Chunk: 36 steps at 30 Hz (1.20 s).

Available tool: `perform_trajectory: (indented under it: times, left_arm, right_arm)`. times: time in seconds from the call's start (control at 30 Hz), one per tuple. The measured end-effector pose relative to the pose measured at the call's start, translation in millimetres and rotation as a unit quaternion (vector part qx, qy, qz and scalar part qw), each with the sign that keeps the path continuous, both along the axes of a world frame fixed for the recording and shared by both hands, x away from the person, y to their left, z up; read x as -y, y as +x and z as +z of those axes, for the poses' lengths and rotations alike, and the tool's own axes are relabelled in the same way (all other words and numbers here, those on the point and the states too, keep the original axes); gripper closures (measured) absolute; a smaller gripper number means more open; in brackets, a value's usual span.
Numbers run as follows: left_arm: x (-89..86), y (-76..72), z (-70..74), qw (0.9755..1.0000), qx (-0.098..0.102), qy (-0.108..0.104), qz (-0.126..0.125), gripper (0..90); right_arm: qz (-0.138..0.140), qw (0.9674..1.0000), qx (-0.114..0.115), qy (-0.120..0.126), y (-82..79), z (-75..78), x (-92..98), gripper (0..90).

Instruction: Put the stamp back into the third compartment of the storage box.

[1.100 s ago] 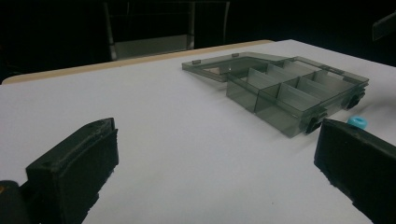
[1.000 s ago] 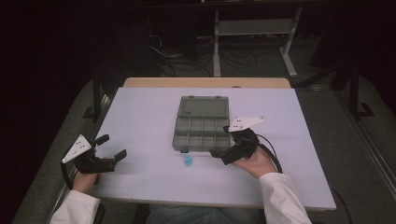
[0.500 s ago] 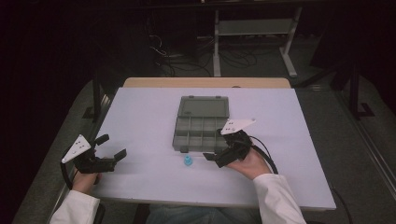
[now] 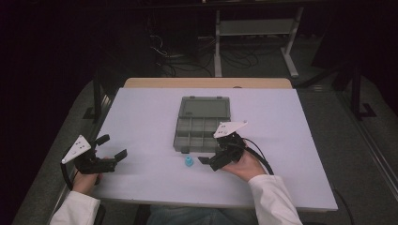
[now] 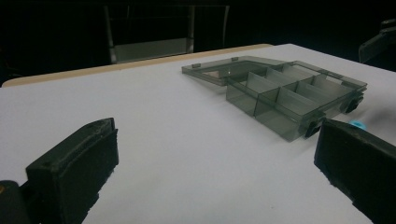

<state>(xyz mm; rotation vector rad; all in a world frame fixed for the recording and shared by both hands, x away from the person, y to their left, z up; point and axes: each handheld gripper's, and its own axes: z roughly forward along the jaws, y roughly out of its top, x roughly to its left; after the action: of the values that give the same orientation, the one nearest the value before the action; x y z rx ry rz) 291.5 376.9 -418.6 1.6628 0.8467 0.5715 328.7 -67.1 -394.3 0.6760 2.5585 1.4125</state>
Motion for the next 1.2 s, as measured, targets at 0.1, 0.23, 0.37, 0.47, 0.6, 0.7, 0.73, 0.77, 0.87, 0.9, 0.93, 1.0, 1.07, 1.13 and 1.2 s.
perform_trajectory:
  times: [0.1,0.23,0.37,0.47,0.6,0.7,0.73,0.77,0.87,0.9,0.93,1.0,1.07,1.13,1.2]
  left_arm:
    - [-0.2,0.4,0.1,1.0,0.002,0.0,0.0,0.0]
    - [-0.3,0.4,0.1,1.0,0.002,-0.001,0.0,0.0]
    - [-0.4,0.3,0.1,1.0,0.001,-0.001,0.0,0.0]
    - [-0.5,0.3,0.1,1.0,0.001,-0.002,0.0,0.0]
    - [-0.5,0.3,0.2,1.0,0.002,0.0,-0.001,0.0]
    - [-0.5,0.4,0.1,1.0,0.002,0.0,-0.001,0.0]
    - [-0.4,0.4,0.1,1.0,0.002,-0.001,-0.001,0.0]
    - [-0.5,0.5,0.1,1.0,0.002,-0.001,-0.002,0.0]
    - [0.1,0.1,-0.1,1.0,0.0,-0.004,-0.001,0.0]
    - [0.3,0.2,-0.1,1.0,0.0,-0.004,0.0,0.0]
    - [0.1,0.2,-0.1,1.0,0.0,-0.002,-0.001,0.0]
    - [0.1,0.2,-0.1,1.0,0.001,-0.001,-0.001,0.0]
    - [-0.5,0.5,0.2,1.0,0.004,0.003,-0.002,0.0]
    - [-0.3,0.3,0.2,1.0,0.004,0.004,-0.001,0.0]
    - [-0.1,0.1,0.4,1.0,0.004,0.003,0.0,0.0]
  right_arm:
    - [0.006,1.0,0.0,-0.004,-0.6,-1.0,-4.1,0.0]
    - [0.013,0.9999,-0.002,-0.011,-0.9,-2.6,-9.9,0.0]
    - [0.02,0.9997,-0.002,-0.014,-0.5,-4.6,-15.7,0.0]
    - [0.024,0.9995,-0.007,-0.016,-0.5,-6.4,-20.4,0.0]
    - [0.03,0.9993,-0.01,-0.021,-0.3,-9.6,-26.6,0.0]
    - [0.035,0.999,-0.011,-0.025,0.1,-11.8,-30.3,0.0]
    - [0.036,0.9989,-0.011,-0.027,0.1,-12.4,-31.5,0.0]
    - [0.036,0.9989,-0.012,-0.028,0.0,-13.1,-32.8,0.0]
    - [0.041,0.9985,-0.01,-0.035,0.1,-15.1,-35.9,0.0]
    - [0.043,0.9984,-0.011,-0.035,0.0,-15.9,-37.1,0.0]
    - [0.043,0.9983,-0.011,-0.036,0.0,-16.6,-38.0,0.0]
    - [0.046,0.998,-0.01,-0.043,0.6,-18.8,-40.0,0.0]
    - [0.049,0.9977,-0.01,-0.046,0.8,-20.9,-42.2,0.0]
    - [0.052,0.9974,-0.007,-0.049,0.9,-22.5,-44.6,0.0]
    - [0.054,0.9972,-0.008,-0.052,1.0,-24.1,-46.8,1.2]
